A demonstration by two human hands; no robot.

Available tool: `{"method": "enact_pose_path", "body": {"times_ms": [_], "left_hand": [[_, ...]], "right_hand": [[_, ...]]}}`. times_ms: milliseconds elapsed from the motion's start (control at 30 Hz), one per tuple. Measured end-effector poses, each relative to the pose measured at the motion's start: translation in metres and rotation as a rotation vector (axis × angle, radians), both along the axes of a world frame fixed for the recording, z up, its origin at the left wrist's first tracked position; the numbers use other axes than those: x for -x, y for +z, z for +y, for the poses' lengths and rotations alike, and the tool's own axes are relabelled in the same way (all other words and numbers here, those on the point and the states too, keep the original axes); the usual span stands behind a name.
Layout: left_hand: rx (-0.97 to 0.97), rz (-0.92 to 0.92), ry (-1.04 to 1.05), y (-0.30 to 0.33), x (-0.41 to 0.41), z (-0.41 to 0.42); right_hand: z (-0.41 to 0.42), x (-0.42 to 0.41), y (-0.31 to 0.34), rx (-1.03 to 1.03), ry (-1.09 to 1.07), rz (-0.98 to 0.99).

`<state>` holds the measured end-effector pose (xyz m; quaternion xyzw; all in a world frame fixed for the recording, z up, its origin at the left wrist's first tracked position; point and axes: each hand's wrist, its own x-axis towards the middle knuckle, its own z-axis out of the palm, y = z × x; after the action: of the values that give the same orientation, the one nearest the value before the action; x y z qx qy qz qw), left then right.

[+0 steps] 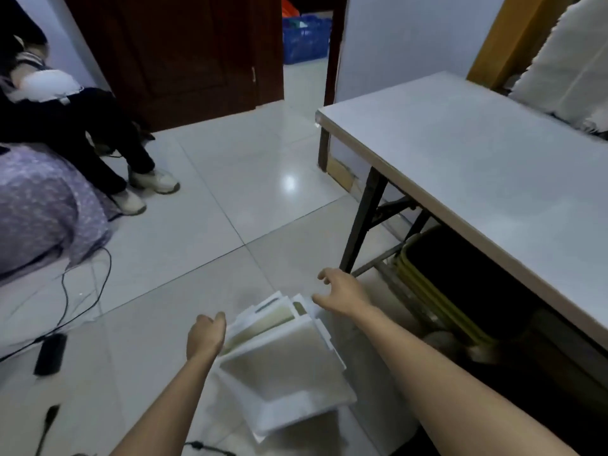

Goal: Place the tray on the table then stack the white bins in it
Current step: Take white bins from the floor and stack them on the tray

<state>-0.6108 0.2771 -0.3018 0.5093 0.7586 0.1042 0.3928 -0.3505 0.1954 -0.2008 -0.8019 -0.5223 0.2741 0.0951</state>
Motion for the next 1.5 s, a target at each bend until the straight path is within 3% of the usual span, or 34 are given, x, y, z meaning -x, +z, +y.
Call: {"method": "enact_pose_path", "body": {"times_ms": [267,533,1167,1500], "left_hand": [[0.269,0.057,0.091,-0.116,0.044,-0.058],[0.429,-0.053,0.137,-0.188,0.046,-0.096],[0.396,-0.287,0.329,-0.197,0.010,-0.094],[0.361,-0.240,0.401,-0.190,0.013,-0.093]], "right_hand": [[-0.031,0.000,-0.093,0.306,0.015,0.041],[-0.063,-0.005,-0.156,0.401,-0.013,0.155],[-0.071,0.013,-0.179,0.347,-0.058,0.226],[-0.073,0.012,-0.177,0.350,-0.065,0.211]]}}
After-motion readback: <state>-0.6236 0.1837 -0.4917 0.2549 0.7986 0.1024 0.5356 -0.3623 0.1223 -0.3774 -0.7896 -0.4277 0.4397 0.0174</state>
